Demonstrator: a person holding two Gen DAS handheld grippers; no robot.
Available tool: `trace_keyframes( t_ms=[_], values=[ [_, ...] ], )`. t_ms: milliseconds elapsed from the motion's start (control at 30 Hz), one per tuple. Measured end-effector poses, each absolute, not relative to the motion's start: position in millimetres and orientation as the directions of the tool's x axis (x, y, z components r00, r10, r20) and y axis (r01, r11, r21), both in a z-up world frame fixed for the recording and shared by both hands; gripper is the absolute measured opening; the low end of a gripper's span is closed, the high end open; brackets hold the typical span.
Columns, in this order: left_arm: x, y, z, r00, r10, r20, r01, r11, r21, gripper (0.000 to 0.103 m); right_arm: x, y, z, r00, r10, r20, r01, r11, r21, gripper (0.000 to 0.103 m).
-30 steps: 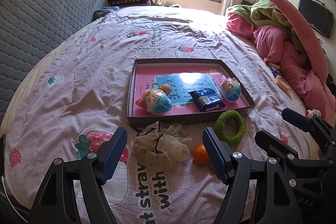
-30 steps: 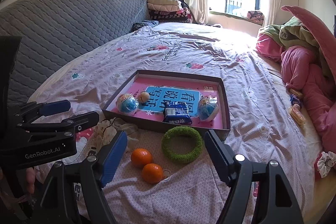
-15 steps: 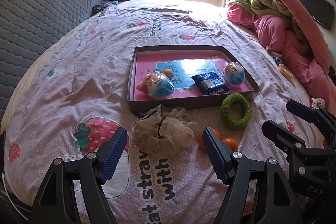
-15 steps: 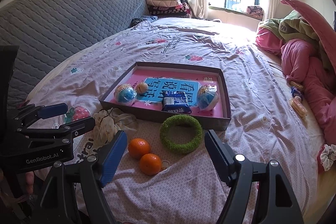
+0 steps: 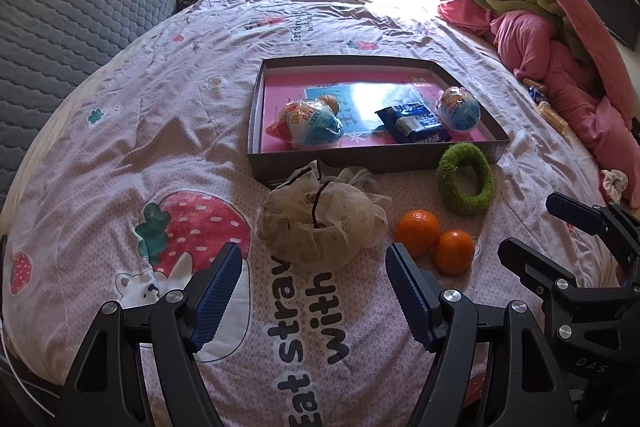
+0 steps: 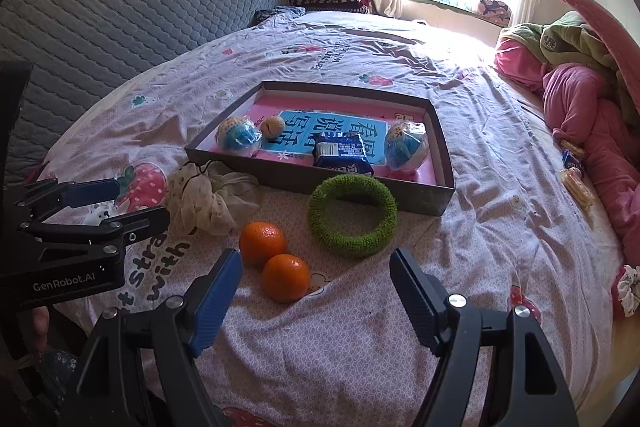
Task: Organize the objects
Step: 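Pull both tools back from the tray toward the mesh bag and oranges, then close left tool on the white mesh bag while right tool grasps an orange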
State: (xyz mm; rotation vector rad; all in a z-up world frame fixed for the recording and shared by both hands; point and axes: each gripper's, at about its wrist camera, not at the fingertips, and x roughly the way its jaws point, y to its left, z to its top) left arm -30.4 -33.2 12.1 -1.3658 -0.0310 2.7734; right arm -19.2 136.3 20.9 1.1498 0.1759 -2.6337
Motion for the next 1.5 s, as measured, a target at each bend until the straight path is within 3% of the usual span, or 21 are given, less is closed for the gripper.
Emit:
trace_keyframes(
  t_ms=[1500],
  values=[
    [-76.5, -34.2, -40.7, -0.562, 0.079, -0.824, -0.032, -0.997, -0.074, 0.075, -43.8, 123.5, -40.6, -0.558, -0.189, -0.808, 0.293, -0.956, 0.02, 0.076]
  ],
)
